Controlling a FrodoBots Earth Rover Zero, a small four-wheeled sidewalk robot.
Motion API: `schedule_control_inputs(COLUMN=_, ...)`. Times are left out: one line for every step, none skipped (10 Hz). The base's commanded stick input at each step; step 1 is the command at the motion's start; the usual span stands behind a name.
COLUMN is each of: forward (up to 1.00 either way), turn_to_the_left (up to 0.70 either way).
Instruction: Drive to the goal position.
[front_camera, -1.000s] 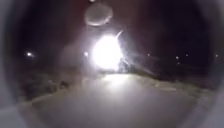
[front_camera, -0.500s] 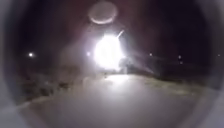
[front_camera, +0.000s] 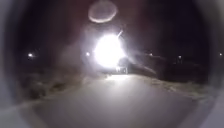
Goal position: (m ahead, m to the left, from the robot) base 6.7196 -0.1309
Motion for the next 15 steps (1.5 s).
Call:
schedule_control_inputs(forward=1.0, turn_to_the_left=0.06)
schedule_control_inputs(forward=1.0, turn_to_the_left=0.06)
schedule_control_inputs(forward=1.0, turn_to_the_left=0.06)
schedule_control_inputs(forward=1.0, turn_to_the_left=0.06)
schedule_control_inputs(forward=1.0, turn_to_the_left=0.04)
schedule_control_inputs(forward=1.0, turn_to_the_left=0.04)
schedule_control_inputs(forward=1.0, turn_to_the_left=0.03)
schedule_control_inputs(forward=1.0, turn_to_the_left=0.0)
schedule_control_inputs(forward=1.0, turn_to_the_left=0.0)
schedule_control_inputs(forward=1.0, turn_to_the_left=0.0)
schedule_control_inputs(forward=1.0, turn_to_the_left=0.0)
schedule_control_inputs(forward=1.0, turn_to_the_left=0.0)
schedule_control_inputs(forward=1.0, turn_to_the_left=0.0)
schedule_control_inputs(forward=1.0, turn_to_the_left=0.0)
schedule_control_inputs(forward=1.0, turn_to_the_left=0.0)
